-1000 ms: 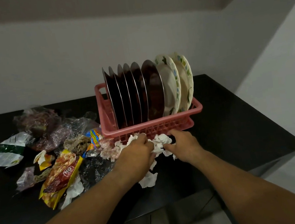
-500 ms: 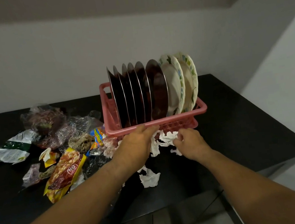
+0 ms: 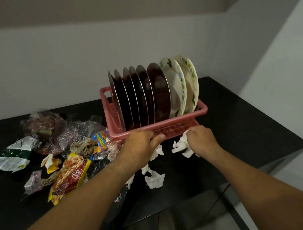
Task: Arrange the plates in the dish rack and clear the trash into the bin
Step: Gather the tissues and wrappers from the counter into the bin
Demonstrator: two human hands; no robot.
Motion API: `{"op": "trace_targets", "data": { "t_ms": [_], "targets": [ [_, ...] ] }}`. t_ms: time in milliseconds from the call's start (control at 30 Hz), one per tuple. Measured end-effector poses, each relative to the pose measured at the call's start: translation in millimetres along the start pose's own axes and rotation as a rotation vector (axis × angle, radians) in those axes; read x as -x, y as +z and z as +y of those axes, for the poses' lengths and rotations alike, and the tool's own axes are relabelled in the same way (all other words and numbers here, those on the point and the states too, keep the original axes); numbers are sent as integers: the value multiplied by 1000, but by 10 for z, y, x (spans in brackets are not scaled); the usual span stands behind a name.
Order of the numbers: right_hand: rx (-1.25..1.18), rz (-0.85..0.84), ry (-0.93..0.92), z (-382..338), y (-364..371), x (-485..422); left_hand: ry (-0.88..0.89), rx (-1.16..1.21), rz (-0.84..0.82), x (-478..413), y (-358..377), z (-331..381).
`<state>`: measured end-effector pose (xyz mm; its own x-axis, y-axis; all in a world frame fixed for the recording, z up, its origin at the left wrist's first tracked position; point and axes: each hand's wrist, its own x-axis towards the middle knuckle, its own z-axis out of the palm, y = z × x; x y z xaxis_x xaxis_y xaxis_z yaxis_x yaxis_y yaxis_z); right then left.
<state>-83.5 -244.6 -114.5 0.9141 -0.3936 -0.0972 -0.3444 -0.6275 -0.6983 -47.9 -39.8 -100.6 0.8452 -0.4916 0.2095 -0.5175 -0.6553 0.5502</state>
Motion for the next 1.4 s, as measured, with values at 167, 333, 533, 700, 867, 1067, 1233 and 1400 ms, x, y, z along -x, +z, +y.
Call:
{"op": "trace_targets", "data": {
  "t_ms": [167,333,533,700,867,1067,1233,1400],
  "targets": [
    [-77,31,66,53,134,162,38,-161,-227,199,182,-161],
    [-47,77,42,114,245,268,202,-495,-370,421,488,-277],
    [-47,82,47,191,276,343,289,-569,-361,522,656,-390],
    [-176,132,-21,135,275,405,317,-365,-333,469,539,-424],
    [-182,182,-27,-60,305,494,280,-198,-294,320,254,-392],
    [-60,16,79,-200,320,595,252,-85,-291,274,-94,-361],
    [28,-48,98,-264,378,679,288,-62,-205,258,-265,-409],
    [-124,-63,174,-373,454,787,329,-130,-174,247,-403,-468]
  ]
}}
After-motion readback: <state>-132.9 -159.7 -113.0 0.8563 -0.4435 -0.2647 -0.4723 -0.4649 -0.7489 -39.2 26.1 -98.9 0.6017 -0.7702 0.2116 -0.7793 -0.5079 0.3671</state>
